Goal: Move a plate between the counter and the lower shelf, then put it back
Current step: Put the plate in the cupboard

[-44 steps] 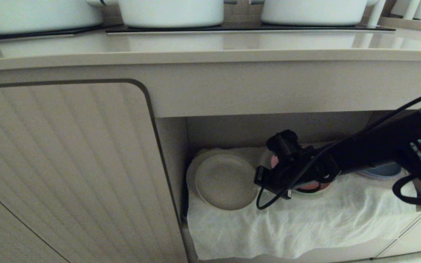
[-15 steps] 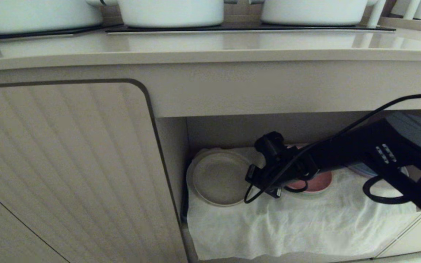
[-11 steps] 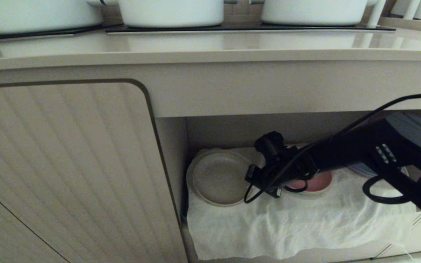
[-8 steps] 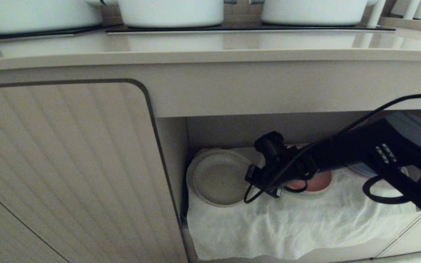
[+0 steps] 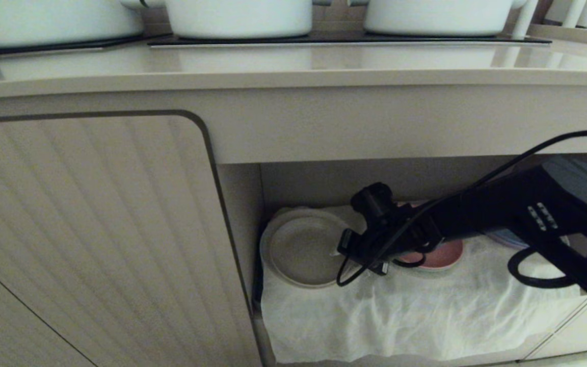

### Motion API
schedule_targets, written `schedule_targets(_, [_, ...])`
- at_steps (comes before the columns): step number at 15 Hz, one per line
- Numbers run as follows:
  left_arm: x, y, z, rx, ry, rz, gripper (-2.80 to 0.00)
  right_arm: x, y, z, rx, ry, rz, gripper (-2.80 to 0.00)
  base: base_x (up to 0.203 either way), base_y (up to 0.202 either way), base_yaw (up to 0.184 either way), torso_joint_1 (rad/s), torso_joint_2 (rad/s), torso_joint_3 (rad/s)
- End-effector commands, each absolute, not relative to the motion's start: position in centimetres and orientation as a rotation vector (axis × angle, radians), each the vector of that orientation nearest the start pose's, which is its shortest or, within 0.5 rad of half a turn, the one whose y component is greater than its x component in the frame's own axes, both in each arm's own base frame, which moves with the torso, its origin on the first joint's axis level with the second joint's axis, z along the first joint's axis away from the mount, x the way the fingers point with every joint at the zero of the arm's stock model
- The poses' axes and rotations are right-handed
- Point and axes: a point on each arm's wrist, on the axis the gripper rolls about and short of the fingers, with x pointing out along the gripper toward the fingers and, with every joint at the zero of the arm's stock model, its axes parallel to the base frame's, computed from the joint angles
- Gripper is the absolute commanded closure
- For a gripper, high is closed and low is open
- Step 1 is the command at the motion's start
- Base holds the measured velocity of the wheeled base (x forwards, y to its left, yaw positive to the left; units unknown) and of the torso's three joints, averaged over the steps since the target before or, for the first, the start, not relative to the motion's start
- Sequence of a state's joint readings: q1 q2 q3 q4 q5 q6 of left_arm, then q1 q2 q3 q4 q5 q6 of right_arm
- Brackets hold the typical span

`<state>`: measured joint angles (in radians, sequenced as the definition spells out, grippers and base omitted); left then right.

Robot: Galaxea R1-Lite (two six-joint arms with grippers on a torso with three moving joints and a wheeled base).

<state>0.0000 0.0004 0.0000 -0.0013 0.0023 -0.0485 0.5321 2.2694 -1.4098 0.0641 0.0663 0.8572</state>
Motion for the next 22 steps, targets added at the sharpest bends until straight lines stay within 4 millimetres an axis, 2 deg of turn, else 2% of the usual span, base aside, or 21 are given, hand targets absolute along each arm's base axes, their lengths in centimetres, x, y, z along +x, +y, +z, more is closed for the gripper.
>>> schedule_targets(1, [-2.3, 0.0, 7.6, -0.049, -0.002, 0.003, 0.00, 36.2, 21.9, 6.6, 0.553, 1.089, 0.125, -2.80, 0.000, 0.000, 0.000, 0.000, 0.00, 0.000])
schedule_targets(15, [-2.3, 0.0, 7.6, -0.049, -0.002, 0.003, 0.00, 33.4, 20.7, 7.9, 0.468, 1.156, 0.121, -2.80, 0.000, 0.000, 0.000, 0.000, 0.00, 0.000])
schedule_targets(22, [-2.3, 0.0, 7.6, -0.049, -0.002, 0.003, 0.00, 30.4, 20.3, 8.2, 0.372, 1.187, 0.171, -2.80, 0.000, 0.000, 0.000, 0.000, 0.00, 0.000])
